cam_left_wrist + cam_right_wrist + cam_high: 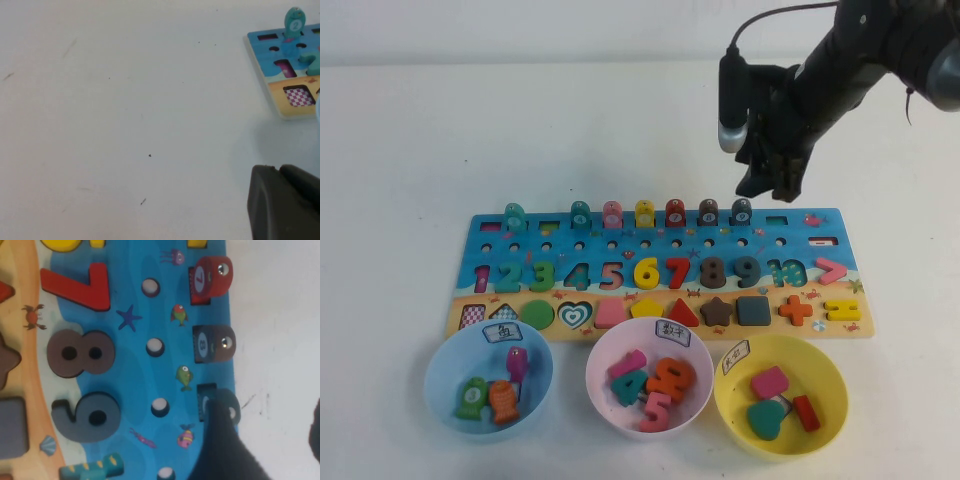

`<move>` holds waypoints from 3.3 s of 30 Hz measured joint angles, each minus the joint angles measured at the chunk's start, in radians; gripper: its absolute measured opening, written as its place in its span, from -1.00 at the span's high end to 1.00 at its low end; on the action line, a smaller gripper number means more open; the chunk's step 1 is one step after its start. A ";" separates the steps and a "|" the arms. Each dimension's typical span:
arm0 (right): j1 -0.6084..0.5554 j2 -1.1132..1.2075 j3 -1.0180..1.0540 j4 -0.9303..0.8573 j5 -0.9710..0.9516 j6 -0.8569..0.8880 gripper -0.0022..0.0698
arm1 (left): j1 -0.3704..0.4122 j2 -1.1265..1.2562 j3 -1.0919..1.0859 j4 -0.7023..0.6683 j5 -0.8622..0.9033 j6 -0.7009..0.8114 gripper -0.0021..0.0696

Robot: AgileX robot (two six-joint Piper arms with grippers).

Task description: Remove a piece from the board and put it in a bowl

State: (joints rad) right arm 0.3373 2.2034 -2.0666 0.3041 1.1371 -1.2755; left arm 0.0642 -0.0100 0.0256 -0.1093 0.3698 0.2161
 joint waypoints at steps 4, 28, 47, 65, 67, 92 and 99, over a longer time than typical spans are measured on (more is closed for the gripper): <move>-0.014 0.021 0.000 0.035 -0.004 -0.010 -0.01 | 0.000 0.000 0.000 0.000 0.000 0.000 0.95; -0.038 0.128 0.000 0.090 -0.064 -0.029 0.01 | 0.000 0.000 0.000 0.000 0.000 0.000 0.96; -0.073 0.128 0.000 0.181 -0.027 -0.029 0.37 | 0.000 0.000 0.000 0.000 0.000 0.000 0.95; -0.073 0.147 0.000 0.212 -0.015 -0.040 0.63 | 0.000 0.000 0.000 0.000 0.000 0.000 0.96; -0.073 0.147 0.000 0.212 -0.015 -0.047 0.65 | 0.000 0.000 0.000 0.000 0.000 0.000 0.96; -0.073 0.147 -0.002 0.197 -0.015 -0.050 0.66 | 0.000 0.000 0.000 0.000 0.000 0.000 0.96; -0.073 0.147 -0.002 0.197 -0.015 -0.060 0.66 | 0.000 0.000 0.000 0.000 0.000 0.000 0.96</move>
State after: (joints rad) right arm 0.2643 2.3504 -2.0682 0.5015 1.1219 -1.3357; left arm 0.0642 -0.0100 0.0256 -0.1093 0.3698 0.2161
